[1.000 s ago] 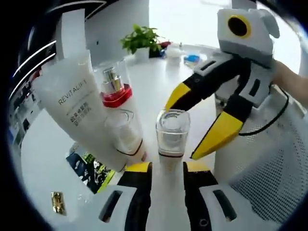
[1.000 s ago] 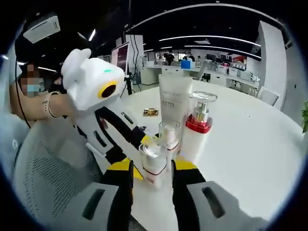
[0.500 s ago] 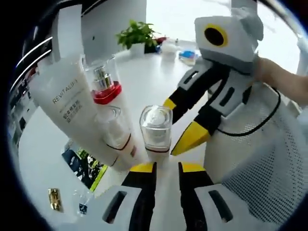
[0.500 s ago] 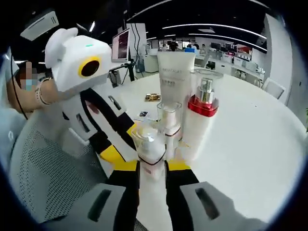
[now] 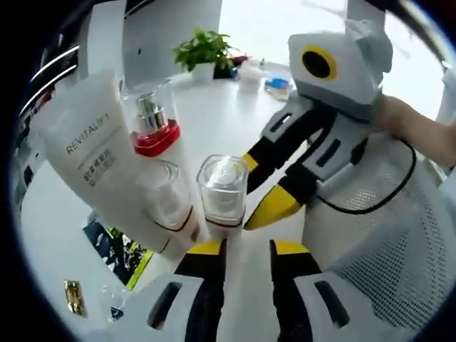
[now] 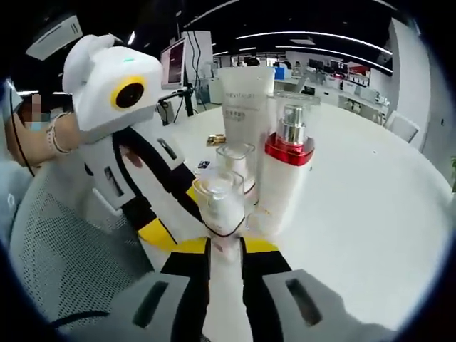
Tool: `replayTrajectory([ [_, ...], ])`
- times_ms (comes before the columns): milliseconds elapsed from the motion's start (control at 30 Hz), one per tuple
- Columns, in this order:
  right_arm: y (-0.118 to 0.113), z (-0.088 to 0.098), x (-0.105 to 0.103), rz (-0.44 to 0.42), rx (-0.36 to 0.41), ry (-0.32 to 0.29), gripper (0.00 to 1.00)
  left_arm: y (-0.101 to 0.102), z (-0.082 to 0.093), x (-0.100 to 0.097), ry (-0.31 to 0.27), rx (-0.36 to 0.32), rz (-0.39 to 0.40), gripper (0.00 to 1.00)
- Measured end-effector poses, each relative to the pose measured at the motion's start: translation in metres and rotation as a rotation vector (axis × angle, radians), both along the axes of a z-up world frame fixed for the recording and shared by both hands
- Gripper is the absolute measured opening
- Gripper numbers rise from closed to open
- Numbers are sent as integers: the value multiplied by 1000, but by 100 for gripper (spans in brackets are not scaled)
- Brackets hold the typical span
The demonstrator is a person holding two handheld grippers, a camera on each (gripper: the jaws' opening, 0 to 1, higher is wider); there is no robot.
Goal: Arrange the skincare products in the storage area until every visible bottle or jar stands upright without overlapping.
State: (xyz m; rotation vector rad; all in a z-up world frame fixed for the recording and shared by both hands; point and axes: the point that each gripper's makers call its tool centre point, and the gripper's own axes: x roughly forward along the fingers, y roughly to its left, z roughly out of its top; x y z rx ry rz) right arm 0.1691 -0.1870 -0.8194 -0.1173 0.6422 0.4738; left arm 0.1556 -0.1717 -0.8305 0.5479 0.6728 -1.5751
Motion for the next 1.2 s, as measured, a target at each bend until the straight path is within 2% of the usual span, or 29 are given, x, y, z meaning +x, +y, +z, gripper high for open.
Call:
replayTrajectory([
  [533, -16, -3, 9, -47, -40, 8, 15, -13, -1, 2, 0, -17, -6, 26],
  [933, -20, -5, 17, -72, -54, 17, 12, -4, 0, 0, 9, -23, -4, 25],
  [1200, -18, -6, 20, -73, -69, 19, 13, 8, 2, 3, 16, -15, 7, 24],
])
